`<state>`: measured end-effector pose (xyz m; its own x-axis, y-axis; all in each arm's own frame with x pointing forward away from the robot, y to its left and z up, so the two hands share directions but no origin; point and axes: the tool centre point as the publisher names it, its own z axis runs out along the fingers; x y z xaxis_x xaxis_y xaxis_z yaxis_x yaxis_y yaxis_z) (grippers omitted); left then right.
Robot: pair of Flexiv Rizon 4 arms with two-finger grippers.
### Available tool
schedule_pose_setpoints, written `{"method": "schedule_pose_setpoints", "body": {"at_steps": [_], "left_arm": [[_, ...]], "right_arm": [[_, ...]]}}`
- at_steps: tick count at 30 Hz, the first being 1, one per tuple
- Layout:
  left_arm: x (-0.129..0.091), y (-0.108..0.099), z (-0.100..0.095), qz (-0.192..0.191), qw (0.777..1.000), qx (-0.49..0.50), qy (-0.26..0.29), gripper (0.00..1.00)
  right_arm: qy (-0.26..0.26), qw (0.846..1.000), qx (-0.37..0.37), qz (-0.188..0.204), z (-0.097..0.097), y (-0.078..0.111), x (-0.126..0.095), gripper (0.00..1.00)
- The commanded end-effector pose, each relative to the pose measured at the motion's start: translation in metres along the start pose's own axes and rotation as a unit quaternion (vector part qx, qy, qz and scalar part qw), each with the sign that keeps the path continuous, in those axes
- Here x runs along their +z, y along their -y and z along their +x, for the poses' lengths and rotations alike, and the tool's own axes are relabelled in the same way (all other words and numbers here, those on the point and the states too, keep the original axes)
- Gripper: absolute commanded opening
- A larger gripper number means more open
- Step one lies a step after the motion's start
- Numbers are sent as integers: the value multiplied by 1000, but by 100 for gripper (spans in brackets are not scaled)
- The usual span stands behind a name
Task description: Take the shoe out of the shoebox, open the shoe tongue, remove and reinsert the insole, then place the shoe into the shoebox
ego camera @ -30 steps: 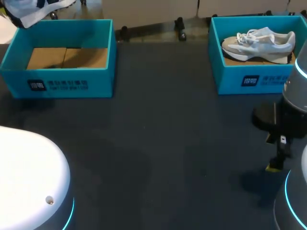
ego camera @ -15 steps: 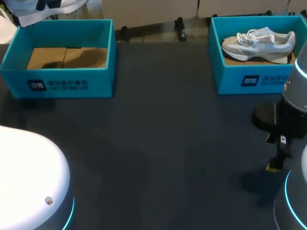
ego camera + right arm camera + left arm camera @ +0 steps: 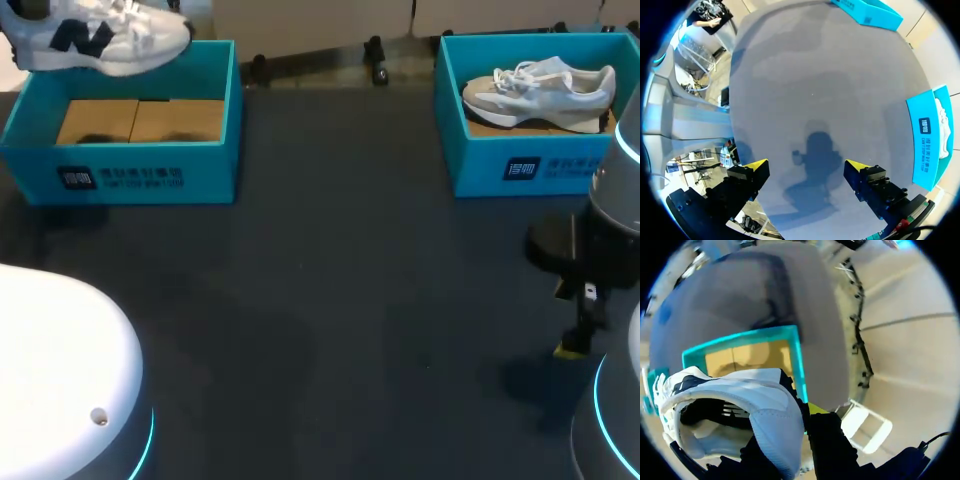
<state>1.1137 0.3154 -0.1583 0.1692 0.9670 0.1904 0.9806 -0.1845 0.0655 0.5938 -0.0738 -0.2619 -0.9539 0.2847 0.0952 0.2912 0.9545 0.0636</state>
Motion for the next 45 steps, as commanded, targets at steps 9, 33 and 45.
{"method": "schedule_pose_setpoints", "body": {"at_steps": [9,33,45], "left_arm": [[8,-9,-10,-7,999,37,-22,0],[74,-35,-24,27,996,-71,-47,0],[102,-23,-32,35,995,-76,-49,0]], "right_arm": [[0,1000,0,0,0,0,1,100],[0,1000,0,0,0,0,1,100],[0,1000,0,0,0,0,1,100]]}}
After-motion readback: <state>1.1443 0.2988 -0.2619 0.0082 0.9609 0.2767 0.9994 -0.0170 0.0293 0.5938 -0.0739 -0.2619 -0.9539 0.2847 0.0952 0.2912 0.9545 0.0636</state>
